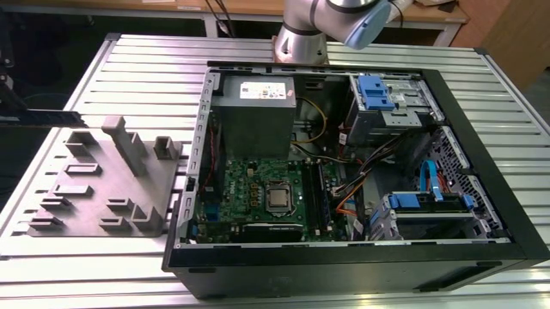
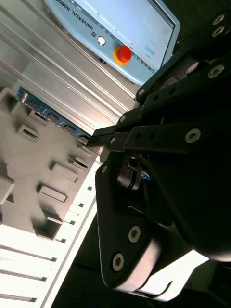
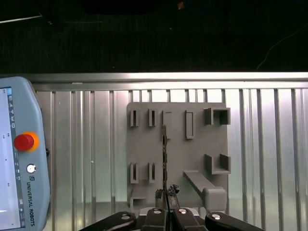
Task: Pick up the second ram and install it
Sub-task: 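Pick up the second ram and move it above second insertion slot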
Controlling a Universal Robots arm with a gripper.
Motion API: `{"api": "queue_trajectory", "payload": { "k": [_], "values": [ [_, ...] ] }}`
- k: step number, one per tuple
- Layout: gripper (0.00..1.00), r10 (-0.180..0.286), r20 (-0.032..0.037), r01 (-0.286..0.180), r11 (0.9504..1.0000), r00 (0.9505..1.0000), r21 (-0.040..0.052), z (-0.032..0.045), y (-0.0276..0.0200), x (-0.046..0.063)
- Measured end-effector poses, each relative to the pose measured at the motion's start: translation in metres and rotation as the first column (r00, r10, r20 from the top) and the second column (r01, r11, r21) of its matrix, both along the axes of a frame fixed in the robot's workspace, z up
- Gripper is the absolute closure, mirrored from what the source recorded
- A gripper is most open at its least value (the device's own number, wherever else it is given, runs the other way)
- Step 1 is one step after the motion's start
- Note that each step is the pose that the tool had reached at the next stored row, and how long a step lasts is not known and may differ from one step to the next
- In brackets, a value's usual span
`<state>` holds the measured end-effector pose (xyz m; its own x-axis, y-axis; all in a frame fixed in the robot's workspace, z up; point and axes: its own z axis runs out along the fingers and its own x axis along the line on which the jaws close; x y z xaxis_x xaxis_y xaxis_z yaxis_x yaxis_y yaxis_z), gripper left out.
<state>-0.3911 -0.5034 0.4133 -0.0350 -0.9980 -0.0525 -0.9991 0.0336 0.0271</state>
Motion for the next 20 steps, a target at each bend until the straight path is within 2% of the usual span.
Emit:
{"api": "queue_trajectory", "payload": {
  "k": [10, 20],
  "values": [
    [0.92, 0.000, -0.0001, 0.000, 1.0000, 1.0000, 0.0000, 0.0000, 0.0000, 0.033],
    [0.92, 0.000, -0.0002, 0.000, 1.0000, 1.0000, 0.0000, -0.0002, 0.0000, 0.074]
  ]
}}
